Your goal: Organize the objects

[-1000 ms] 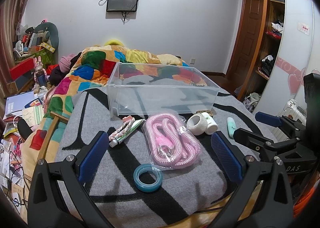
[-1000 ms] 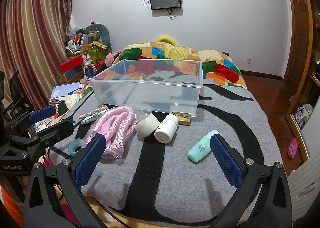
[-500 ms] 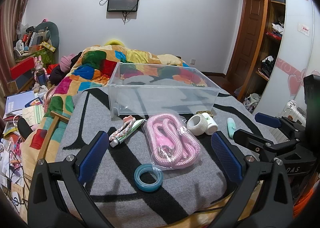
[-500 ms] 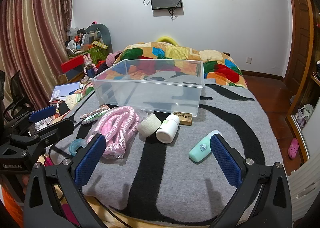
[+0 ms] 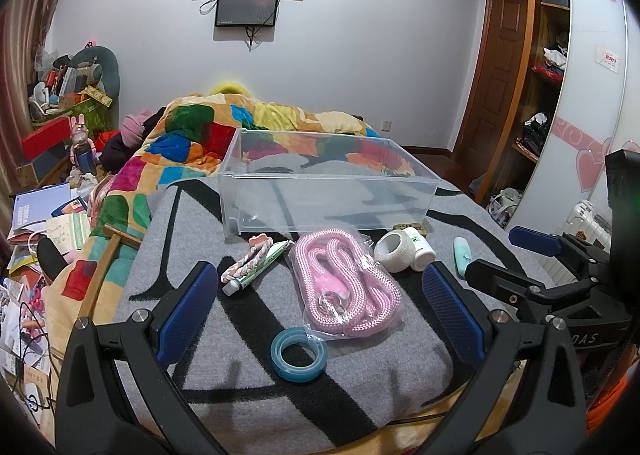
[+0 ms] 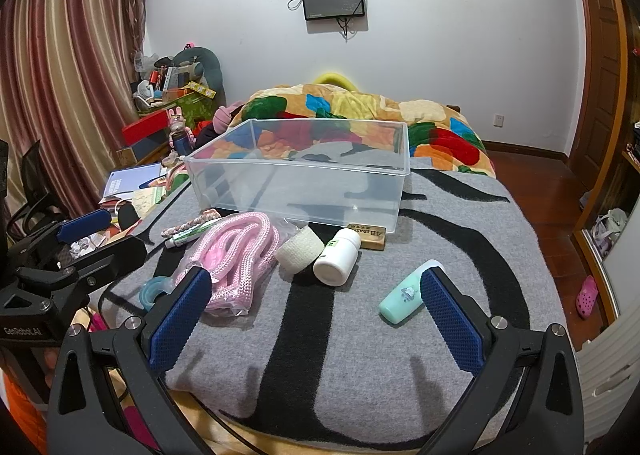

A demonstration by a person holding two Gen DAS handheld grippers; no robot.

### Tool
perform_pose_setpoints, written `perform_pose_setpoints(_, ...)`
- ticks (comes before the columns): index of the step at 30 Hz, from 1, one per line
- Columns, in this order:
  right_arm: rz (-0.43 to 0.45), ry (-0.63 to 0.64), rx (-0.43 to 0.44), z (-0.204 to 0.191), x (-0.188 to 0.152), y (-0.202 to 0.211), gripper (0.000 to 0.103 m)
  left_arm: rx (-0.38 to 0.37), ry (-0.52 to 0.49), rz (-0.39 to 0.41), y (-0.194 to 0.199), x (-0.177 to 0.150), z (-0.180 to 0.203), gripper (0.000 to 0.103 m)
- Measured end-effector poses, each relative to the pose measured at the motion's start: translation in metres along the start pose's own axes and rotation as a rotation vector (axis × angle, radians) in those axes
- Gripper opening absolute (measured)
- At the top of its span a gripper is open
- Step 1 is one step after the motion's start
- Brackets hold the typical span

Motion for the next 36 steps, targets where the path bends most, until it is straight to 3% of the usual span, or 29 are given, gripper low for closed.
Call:
perform_pose_setpoints(22, 0.007, 0.001, 0.001, -0.003, 0.001, 0.003, 0.103, -0.022, 0.011, 0.016, 0.004, 0.000, 0.000, 0.102)
perform_pose_setpoints(24, 0.017, -0.003, -0.017, 0.000, 0.003, 0.005, 0.103, -0.013, 0.009, 0.017, 0.004, 0.001, -0.002, 0.087)
perform_pose_setpoints(29, 0.041, -0.053, -0.040, 0.017, 0.006, 0.006, 0.103, 0.011, 0.028, 0.006, 0.002, 0.002, -0.015, 0.077)
perform_pose_setpoints(34, 0.036, -0.061, -0.102, 0.036, 0.005, 0.002, 0.085, -0.001, 0.022, -0.030, 0.001, -0.006, -0.021, 0.061)
perform_pose_setpoints(36, 0.018, -0.067, -0.121, 0.045, 0.000, -0.002, 0.073, -0.009, 0.005, -0.063, -0.002, -0.017, -0.018, 0.054)
Point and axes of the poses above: each gripper's, at about its wrist camera, not at the fingertips, and y roughly against the way its jaws point, z to its right, x to its top, the point moved 7 cm from there along -y, roughly the way its jaws point, and after that the axes turned 5 degrees about x, right-handed, at the moved point
